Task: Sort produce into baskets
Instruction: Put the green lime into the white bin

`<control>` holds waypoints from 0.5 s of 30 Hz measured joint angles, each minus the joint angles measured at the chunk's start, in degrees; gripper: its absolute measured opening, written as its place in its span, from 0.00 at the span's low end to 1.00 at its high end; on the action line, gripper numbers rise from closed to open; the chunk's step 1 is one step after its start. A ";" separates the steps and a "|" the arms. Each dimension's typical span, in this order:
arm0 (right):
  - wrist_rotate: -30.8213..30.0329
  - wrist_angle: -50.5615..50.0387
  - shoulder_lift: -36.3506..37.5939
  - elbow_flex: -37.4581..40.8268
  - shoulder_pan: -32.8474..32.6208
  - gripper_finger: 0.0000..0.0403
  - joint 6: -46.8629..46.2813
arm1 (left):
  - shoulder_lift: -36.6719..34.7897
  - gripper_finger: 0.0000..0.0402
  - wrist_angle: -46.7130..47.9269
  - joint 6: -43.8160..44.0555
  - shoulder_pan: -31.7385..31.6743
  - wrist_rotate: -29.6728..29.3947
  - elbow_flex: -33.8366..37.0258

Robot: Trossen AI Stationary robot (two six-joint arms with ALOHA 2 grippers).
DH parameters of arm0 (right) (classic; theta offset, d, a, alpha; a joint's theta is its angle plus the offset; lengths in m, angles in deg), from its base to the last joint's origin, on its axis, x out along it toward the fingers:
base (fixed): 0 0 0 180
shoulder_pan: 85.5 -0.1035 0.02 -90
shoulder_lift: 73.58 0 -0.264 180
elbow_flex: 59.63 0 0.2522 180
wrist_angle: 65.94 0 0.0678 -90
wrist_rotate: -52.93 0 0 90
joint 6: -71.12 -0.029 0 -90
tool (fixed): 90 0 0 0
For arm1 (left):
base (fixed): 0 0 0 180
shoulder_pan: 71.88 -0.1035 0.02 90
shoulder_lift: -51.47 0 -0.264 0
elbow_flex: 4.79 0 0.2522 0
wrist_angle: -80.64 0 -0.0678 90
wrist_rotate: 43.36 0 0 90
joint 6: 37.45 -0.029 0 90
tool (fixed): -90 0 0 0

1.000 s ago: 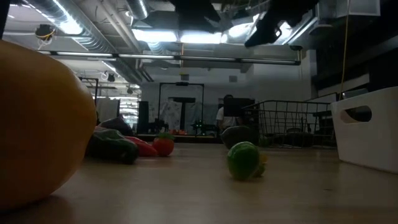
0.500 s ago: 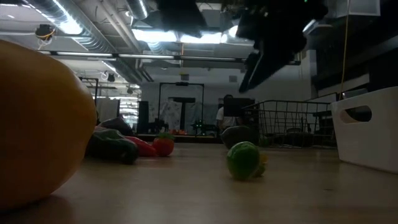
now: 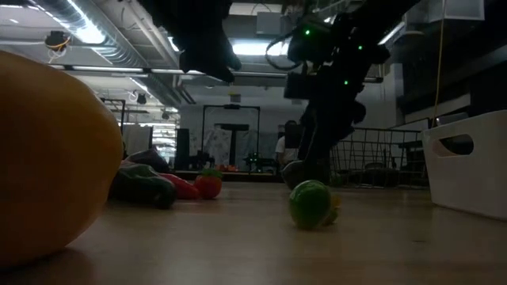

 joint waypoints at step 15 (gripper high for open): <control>-0.20 1.05 -5.80 0.02 -0.05 0.81 -0.05 | 0.00 0.53 -0.46 -0.34 0.26 0.13 0.11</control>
